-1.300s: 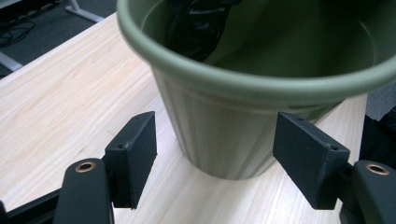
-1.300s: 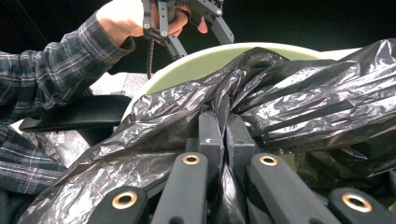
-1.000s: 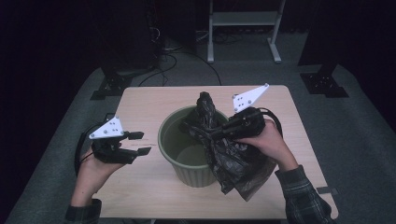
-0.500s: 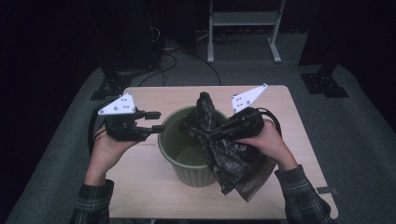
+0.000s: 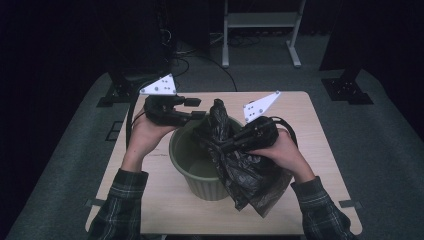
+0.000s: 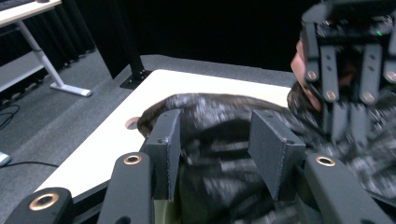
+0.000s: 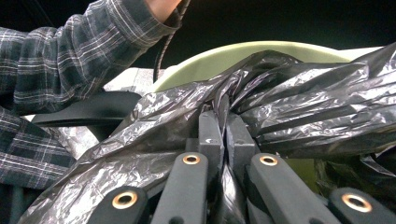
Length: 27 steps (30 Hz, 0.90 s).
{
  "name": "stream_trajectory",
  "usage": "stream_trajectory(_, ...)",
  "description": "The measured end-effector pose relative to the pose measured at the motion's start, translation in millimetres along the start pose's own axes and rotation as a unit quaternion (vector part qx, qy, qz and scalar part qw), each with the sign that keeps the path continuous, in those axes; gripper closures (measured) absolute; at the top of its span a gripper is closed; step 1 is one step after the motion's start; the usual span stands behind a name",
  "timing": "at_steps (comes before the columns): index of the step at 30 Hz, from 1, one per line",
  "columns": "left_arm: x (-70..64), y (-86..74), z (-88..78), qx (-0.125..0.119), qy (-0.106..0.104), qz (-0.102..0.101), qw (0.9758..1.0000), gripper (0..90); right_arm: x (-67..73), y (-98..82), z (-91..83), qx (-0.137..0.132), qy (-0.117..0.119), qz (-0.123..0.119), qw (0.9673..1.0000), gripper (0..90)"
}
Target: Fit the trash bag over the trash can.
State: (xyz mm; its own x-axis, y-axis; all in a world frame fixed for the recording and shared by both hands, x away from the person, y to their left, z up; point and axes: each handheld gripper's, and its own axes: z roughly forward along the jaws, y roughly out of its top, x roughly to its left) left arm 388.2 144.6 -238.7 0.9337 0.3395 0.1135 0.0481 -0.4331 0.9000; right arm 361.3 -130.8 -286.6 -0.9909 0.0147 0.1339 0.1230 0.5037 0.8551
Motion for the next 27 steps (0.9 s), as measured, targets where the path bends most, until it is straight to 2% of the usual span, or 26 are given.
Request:
stream_trajectory(3,4.6,10.0,10.2,-0.010,-0.010,0.001,0.9999,52.8,-0.8,0.1,1.9,0.000,0.003,0.000,1.0000,87.8)
stream_trajectory(8,9.9,22.5,32.7,0.010,-0.014,0.008,0.9998,52.9,-0.7,0.5,4.0,0.000,0.006,-0.005,1.0000,87.8)
stream_trajectory(11,11.0,21.2,47.2,0.037,-0.015,0.011,0.9992,52.8,0.7,1.3,3.8,-0.005,0.010,-0.009,0.9999,87.8)
stream_trajectory(14,9.1,13.6,54.8,0.051,-0.022,0.010,0.9984,53.0,3.5,2.7,1.7,-0.008,0.010,-0.014,0.9998,87.8)
stream_trajectory(17,3.1,3.2,53.8,0.060,-0.026,0.009,0.9978,53.0,5.8,4.8,-4.4,-0.018,0.003,-0.017,0.9997,87.8)
stream_trajectory(22,-10.8,-12.0,39.9,0.067,-0.030,0.011,0.9973,54.9,6.1,9.2,-14.5,-0.042,-0.011,-0.024,0.9988,87.8)
stream_trajectory(27,-20.4,-25.2,22.8,0.057,-0.028,0.003,0.9980,54.5,0.2,14.5,-18.7,-0.058,-0.042,-0.016,0.9973,87.8)
